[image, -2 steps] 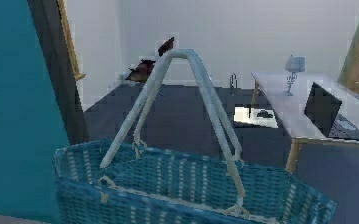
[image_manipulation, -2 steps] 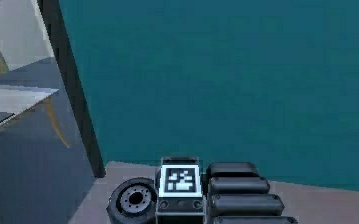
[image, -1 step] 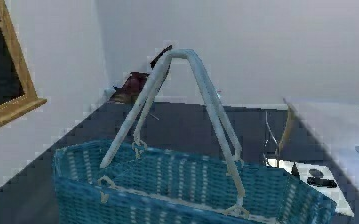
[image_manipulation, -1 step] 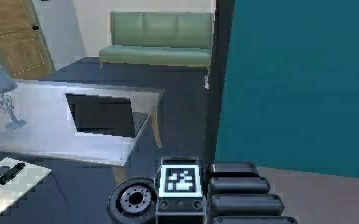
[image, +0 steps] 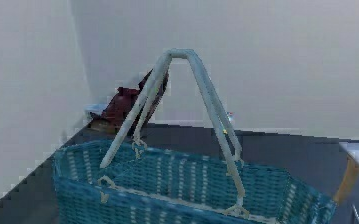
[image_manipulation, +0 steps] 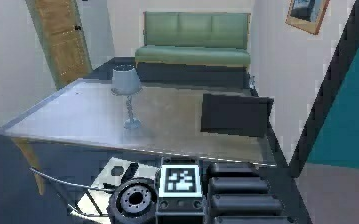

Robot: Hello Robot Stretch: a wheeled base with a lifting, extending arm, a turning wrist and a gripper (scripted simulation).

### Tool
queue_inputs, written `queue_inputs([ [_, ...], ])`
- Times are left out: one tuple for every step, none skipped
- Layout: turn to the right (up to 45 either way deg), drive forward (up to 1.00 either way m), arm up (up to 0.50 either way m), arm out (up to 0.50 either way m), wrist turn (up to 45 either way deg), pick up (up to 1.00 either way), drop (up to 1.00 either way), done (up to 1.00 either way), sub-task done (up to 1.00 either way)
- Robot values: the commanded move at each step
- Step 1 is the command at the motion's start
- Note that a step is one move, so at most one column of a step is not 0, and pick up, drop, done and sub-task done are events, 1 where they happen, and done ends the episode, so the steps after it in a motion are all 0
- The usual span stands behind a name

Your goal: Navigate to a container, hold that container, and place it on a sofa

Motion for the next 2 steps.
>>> queue_inputs([
  [6.0, 0.00, 0.00, 0.00, 0.0, 0.00, 0.00, 0.00, 0.00],
  [0.0, 0.80, 0.00, 0.00, 0.0, 0.00, 0.00, 0.00, 0.00],
])
